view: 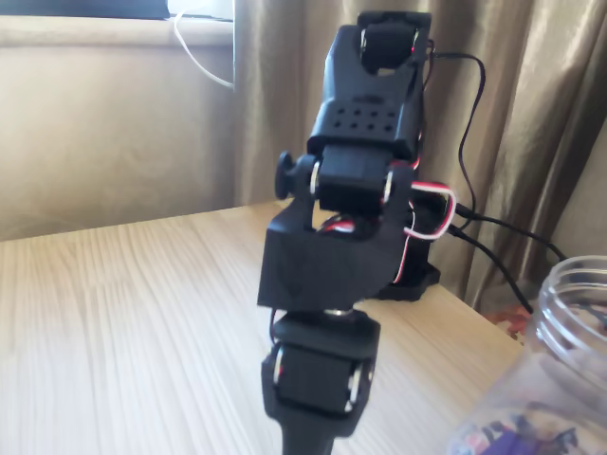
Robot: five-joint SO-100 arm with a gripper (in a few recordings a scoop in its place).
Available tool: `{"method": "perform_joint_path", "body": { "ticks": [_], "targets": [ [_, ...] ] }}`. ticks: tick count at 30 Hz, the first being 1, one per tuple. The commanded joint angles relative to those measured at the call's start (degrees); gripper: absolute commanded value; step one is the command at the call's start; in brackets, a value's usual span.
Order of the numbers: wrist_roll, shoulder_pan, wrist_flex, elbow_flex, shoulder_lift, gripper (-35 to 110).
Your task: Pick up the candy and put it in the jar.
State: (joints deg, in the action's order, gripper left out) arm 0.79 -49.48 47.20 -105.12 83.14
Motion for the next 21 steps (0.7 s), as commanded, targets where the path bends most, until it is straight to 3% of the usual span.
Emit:
{"method": "perform_joint_path", "body": {
  "ticks": [1,14,21],
  "targets": [
    [1.49,-1.23,2.02,5.54,-1.23,30],
    [1.49,-0.44,10.9,18.81,-11.07,29],
    [0.79,-0.44,11.95,20.04,-12.92,8]
  ]
}}
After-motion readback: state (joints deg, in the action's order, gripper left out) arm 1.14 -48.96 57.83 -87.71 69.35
